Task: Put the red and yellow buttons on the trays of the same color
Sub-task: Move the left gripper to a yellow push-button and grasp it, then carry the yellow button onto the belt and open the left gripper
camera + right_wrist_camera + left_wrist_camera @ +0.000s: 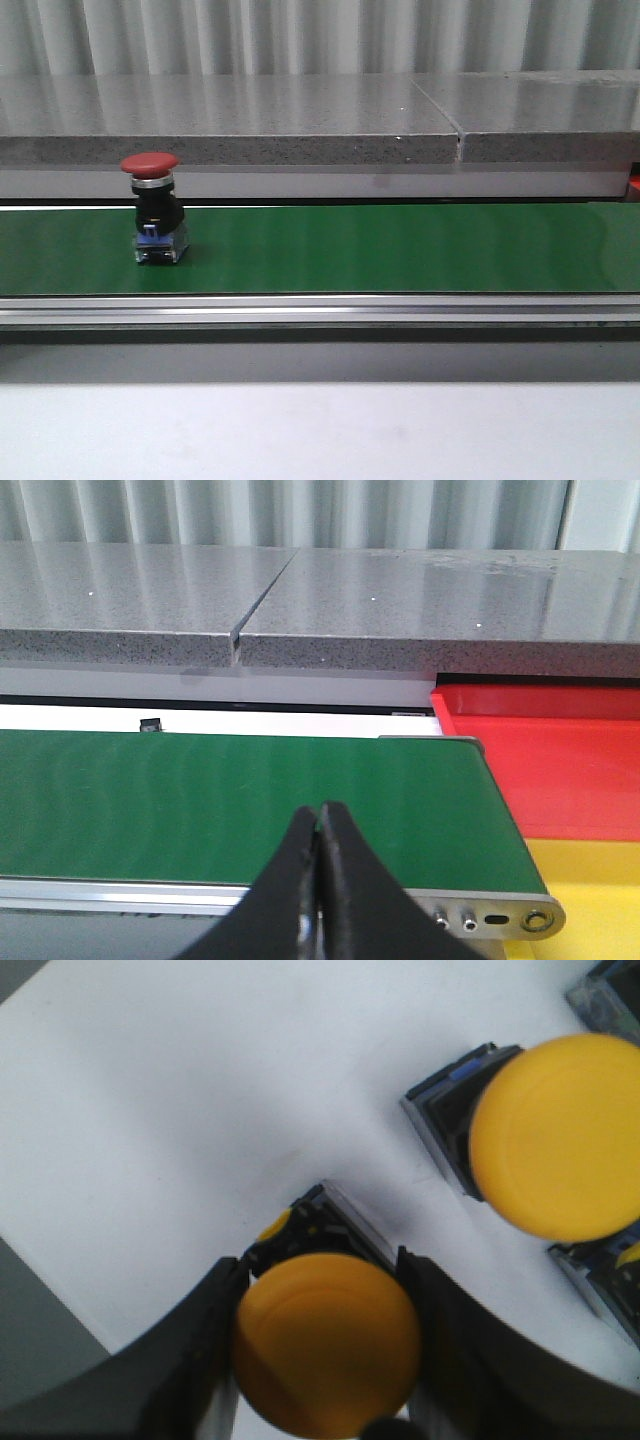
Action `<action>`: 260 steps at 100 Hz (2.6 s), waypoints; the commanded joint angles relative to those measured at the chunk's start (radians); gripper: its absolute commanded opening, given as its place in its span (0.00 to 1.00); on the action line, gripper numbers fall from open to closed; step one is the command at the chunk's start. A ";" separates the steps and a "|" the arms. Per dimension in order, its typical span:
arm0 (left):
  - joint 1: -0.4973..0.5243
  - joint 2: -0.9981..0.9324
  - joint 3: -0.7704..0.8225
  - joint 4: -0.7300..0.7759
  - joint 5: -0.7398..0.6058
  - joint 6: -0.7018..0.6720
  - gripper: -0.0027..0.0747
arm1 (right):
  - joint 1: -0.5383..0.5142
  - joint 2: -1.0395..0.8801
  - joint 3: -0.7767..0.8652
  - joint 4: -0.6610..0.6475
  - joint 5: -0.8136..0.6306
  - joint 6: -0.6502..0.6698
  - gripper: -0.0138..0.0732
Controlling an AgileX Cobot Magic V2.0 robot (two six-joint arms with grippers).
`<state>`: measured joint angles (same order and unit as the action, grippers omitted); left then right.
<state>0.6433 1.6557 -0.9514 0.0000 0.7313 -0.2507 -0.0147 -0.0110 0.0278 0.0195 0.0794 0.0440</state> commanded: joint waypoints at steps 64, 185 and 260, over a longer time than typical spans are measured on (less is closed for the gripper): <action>-0.108 -0.347 -0.028 0.000 0.140 0.077 0.01 | 0.002 -0.014 -0.005 -0.011 -0.079 -0.002 0.08; -0.519 -0.028 -0.381 -0.014 0.243 0.185 0.01 | 0.002 -0.014 -0.005 -0.011 -0.079 -0.002 0.08; -0.571 -0.106 -0.381 -0.026 0.223 0.234 0.85 | 0.002 -0.014 -0.005 -0.011 -0.079 -0.002 0.08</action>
<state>0.0985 1.6390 -1.3034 -0.0235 0.9950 -0.0213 -0.0147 -0.0110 0.0278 0.0195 0.0794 0.0440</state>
